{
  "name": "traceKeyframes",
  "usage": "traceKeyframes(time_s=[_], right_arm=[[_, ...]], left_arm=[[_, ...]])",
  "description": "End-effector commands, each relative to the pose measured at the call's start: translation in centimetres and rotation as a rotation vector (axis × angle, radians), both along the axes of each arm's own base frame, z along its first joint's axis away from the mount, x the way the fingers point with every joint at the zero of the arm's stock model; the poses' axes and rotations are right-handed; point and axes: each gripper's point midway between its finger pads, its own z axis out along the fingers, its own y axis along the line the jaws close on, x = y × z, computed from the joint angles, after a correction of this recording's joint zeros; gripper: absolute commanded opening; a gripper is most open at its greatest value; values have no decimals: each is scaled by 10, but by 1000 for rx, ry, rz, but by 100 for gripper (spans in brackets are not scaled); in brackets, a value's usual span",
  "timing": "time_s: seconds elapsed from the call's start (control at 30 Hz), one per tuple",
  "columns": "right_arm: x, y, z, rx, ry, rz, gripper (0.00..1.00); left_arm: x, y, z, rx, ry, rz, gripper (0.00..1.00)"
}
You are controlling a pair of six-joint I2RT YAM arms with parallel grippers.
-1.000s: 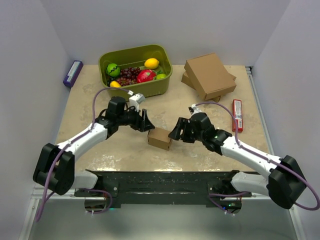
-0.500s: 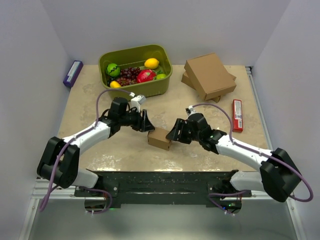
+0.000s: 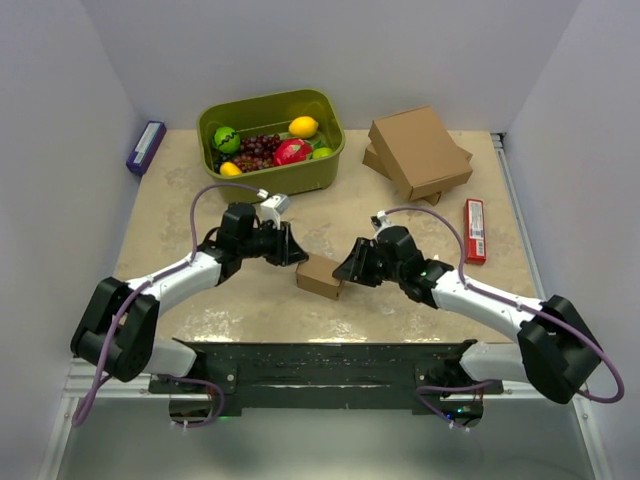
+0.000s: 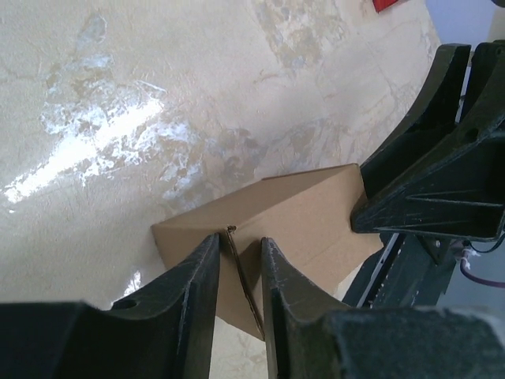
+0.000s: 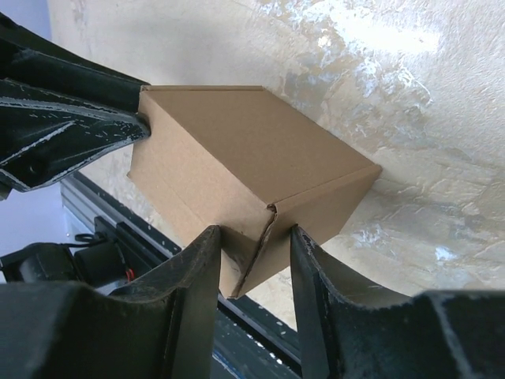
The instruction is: Fold the paper box
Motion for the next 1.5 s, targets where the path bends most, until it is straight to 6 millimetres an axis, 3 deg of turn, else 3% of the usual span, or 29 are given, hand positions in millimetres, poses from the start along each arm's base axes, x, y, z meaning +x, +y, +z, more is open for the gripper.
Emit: traceKeyframes(time_s=[0.0,0.23,0.33,0.43,0.63,0.73,0.93,1.07,1.13,1.17,1.2,1.27,1.37,1.47], right_arm=[[17,14,38,58,-167,38,32],[44,16,79,8,-337,37,31],[56,11,87,-36,-416,24,31],[64,9,80,-91,-471,32,31],[69,6,48,-167,-496,66,32],[68,5,39,-175,-499,71,32],[69,0,32,-209,-488,68,34],[68,-1,31,-217,-480,68,38],[67,-3,31,-223,-477,68,52],[66,-2,32,-220,-478,71,59],[65,-2,32,-220,-480,80,69],[64,-2,35,-220,-488,86,75],[61,-5,41,-218,-505,86,82],[65,-9,47,-241,-524,75,89]], left_arm=[[-19,-37,40,-140,-98,-129,25],[6,-49,76,-183,-280,-101,22],[17,-53,96,-208,-390,-97,21],[22,-56,102,-204,-488,-93,22],[23,-57,45,-114,-442,-100,24],[22,-50,6,-43,-367,-73,24],[24,-32,-23,57,-293,15,25],[20,-27,-31,86,-269,23,42],[20,-25,-31,92,-265,31,50],[20,-24,-30,97,-264,40,63],[21,-22,-30,104,-265,51,69],[21,-18,-22,96,-288,70,82],[22,-12,-11,86,-330,101,94],[25,-7,0,86,-353,135,100]])
